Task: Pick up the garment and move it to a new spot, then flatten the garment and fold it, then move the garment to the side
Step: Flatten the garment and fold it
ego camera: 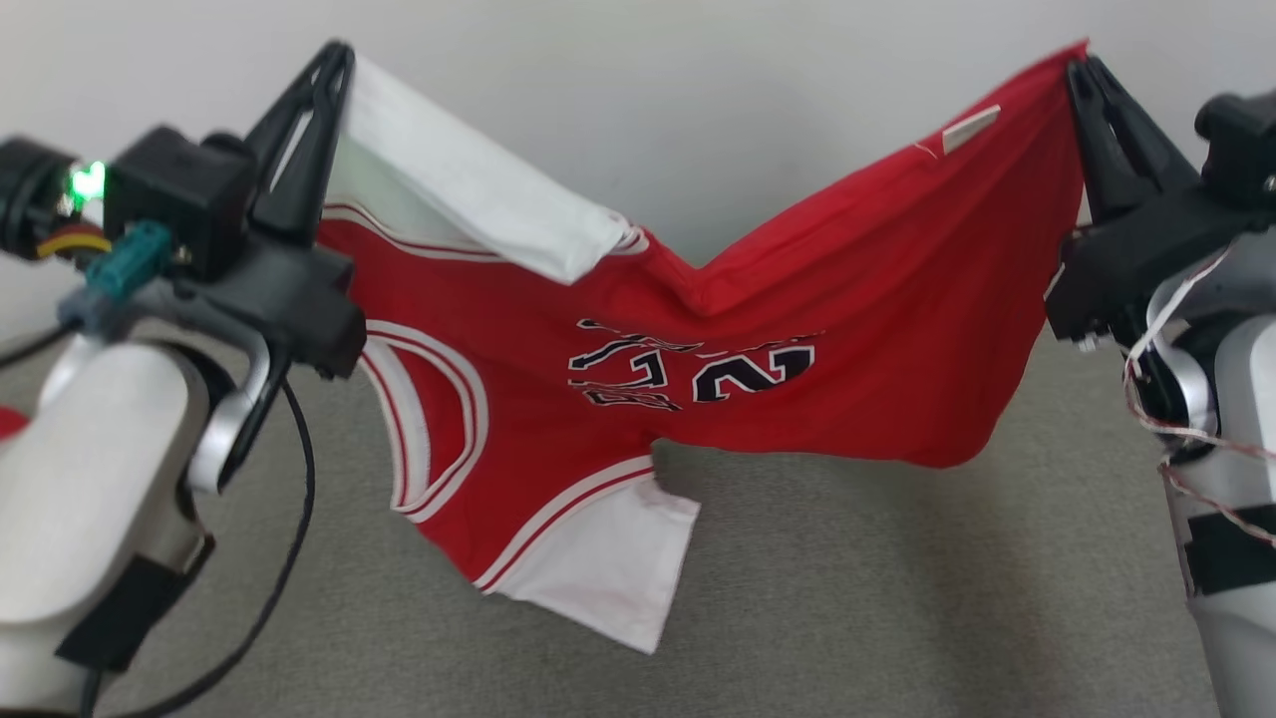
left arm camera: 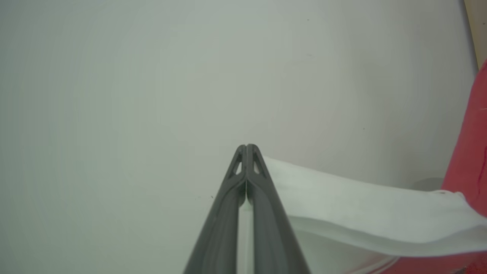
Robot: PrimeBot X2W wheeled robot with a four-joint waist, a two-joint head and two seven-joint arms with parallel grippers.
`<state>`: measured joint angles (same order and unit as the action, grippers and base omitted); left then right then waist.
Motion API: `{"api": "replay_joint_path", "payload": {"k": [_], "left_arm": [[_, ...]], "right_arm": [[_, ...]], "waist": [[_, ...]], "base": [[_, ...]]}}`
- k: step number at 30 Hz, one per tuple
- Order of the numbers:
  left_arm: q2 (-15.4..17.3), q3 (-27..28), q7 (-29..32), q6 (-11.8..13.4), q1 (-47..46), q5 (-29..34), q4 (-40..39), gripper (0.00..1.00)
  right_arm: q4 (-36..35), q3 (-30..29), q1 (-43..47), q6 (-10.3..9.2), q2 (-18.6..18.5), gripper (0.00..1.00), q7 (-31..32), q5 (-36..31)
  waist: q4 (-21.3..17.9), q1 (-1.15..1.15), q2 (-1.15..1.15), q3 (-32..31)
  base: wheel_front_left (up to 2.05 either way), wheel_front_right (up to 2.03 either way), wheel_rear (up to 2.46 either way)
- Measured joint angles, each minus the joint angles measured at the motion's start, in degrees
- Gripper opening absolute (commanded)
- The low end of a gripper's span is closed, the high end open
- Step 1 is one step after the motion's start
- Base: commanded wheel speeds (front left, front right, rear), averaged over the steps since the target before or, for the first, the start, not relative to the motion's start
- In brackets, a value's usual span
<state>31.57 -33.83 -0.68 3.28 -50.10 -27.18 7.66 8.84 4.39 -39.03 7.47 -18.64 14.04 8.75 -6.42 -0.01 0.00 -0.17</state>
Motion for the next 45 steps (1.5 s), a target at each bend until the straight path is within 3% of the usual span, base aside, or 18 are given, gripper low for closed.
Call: {"api": "replay_joint_path", "payload": {"k": [5,8,10,12,17,22,25,28,34,36,42,45], "left_arm": [[-1.7,1.5,1.3,-2.8,-4.7,-3.9,5.1,0.0],[-4.4,4.6,2.0,-3.8,-7.8,-9.0,9.5,0.0],[-7.7,9.0,1.3,-2.7,-9.9,-14.9,12.5,0.0],[-9.7,12.2,-1.5,-1.5,-12.4,-16.6,14.7,0.0],[-13.4,18.7,-11.8,-0.9,-21.8,-18.7,18.1,0.0],[-18.2,22.3,-14.2,-6.5,-31.6,-19.3,14.5,0.0],[-19.8,26.3,-14.4,-8.9,-33.2,-18.6,9.5,0.0],[-18.5,24.2,-14.4,-10.4,-28.0,-14.6,7.0,0.0],[-13.2,18.1,-14.4,-10.7,-9.4,-16.3,3.6,0.0],[-12.3,17.5,-14.4,-10.7,-6.7,-17.3,2.5,0.0],[-10.0,16.3,-14.1,-10.6,10.4,-22.3,-4.1,0.0],[-10.4,15.2,-12.9,-8.6,19.8,-24.4,-6.7,0.0]], "right_arm": [[4.8,2.2,-4.4,0.0,1.1,0.0,1.4,6.7],[9.3,1.5,-7.9,0.0,4.6,0.0,3.4,13.2],[12.9,0.0,-11.2,0.0,7.4,0.0,4.0,16.6],[16.3,-0.6,-15.3,0.0,8.9,0.0,3.0,17.0],[25.6,-9.6,-26.8,-0.01,12.4,0.0,-9.4,14.1],[27.0,-13.9,-37.2,-0.01,12.9,0.0,-22.0,9.2],[27.1,-12.3,-39.3,-0.01,12.4,0.0,-24.2,8.2],[29.8,-6.9,-36.0,-0.01,11.0,0.0,-22.1,7.0],[32.8,6.0,-25.5,-0.01,7.9,0.0,-18.1,7.3],[32.5,7.8,-23.8,-0.01,7.3,0.0,-17.5,8.3],[25.7,14.6,-12.9,-0.01,0.7,0.0,-11.3,12.5],[21.5,14.2,-6.6,-0.01,-2.4,0.0,-7.4,13.5]], "waist": [[-2.0,0.0,0.0,0.6],[-2.8,0.01,0.0,2.2],[-3.3,0.01,0.0,3.8],[-3.9,0.02,0.0,5.7],[-4.5,0.03,0.01,11.4],[-4.8,0.02,0.01,16.0],[-4.8,0.02,0.0,18.6],[-4.7,0.02,0.01,21.0],[-4.4,0.04,0.02,23.9],[-4.3,0.03,0.02,23.9],[-3.3,0.01,0.01,22.0],[-2.6,0.0,0.0,20.0]], "base": [[0.0,0.0,0.0],[0.0,0.0,0.0],[0.0,0.0,0.0],[0.0,0.0,0.0],[0.0,0.0,0.0],[0.0,0.0,0.0],[0.0,0.0,0.0],[0.0,0.0,0.0],[0.0,0.0,0.0],[0.0,0.0,0.0],[0.0,0.0,0.0],[0.0,0.0,0.0]]}}
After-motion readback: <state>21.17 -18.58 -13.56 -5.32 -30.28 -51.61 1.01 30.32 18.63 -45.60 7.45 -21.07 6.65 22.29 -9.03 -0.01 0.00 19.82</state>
